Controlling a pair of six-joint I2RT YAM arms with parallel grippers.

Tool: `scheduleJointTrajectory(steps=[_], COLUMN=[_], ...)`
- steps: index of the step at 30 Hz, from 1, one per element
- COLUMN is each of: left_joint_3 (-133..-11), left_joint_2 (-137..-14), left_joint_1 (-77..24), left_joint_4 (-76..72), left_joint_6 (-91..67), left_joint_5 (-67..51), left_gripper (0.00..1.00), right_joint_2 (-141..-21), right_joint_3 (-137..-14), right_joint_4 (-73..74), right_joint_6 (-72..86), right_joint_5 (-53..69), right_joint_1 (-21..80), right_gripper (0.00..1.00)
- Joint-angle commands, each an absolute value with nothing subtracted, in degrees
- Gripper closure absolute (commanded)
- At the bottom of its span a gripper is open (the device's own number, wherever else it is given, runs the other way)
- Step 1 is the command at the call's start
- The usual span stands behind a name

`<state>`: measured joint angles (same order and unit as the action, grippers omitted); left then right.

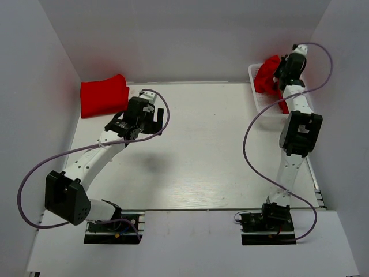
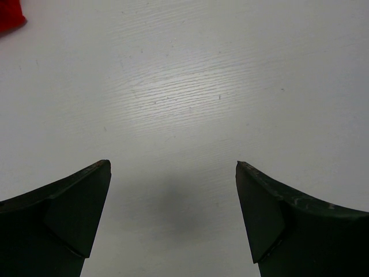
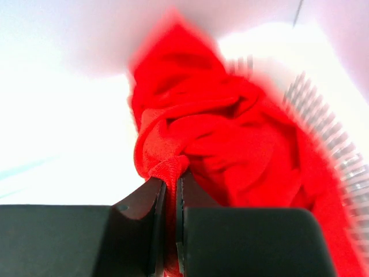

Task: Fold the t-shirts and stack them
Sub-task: Grab crumpled tshirt from bin with the right arm, then move the tshirt to the center of the board

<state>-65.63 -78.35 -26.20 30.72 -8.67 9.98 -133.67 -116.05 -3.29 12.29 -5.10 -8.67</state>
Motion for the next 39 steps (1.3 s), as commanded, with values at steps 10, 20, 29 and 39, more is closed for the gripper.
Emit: scheduleJointTrajectory(steps=[10, 20, 29, 39], left_joint_3=[-65.13, -58.45, -57.74, -58.27], left_joint_2=[-74.79, -68.21, -67.15, -61.18], left_joint_1=[-25.93, -25.93, -25.93, -25.93], left_joint_4=[31.9, 28.48, 30.06, 38.31], left_joint_6=[-12.91, -17.05, -19.59, -22.59], left_joint_5=[4.83, 5.36, 5.27, 11.07], left_gripper=[0.0, 0.0, 0.0, 0.0], right_joint_2=[-109.62, -100.74, -97.65, -87.1], right_joint_3=[-119.79, -129.64, -125.25, -89.73], right_joint_4=[1.93, 7.65, 8.17, 5.28], right_joint_6=[5.98, 12.47, 17.85, 8.96], right_joint_5=[6.41, 31.35, 57.82, 46.07], right_joint_1=[-8.7, -7.74, 1.65, 16.07], right_gripper=[1.0, 1.0, 1.0, 1.0])
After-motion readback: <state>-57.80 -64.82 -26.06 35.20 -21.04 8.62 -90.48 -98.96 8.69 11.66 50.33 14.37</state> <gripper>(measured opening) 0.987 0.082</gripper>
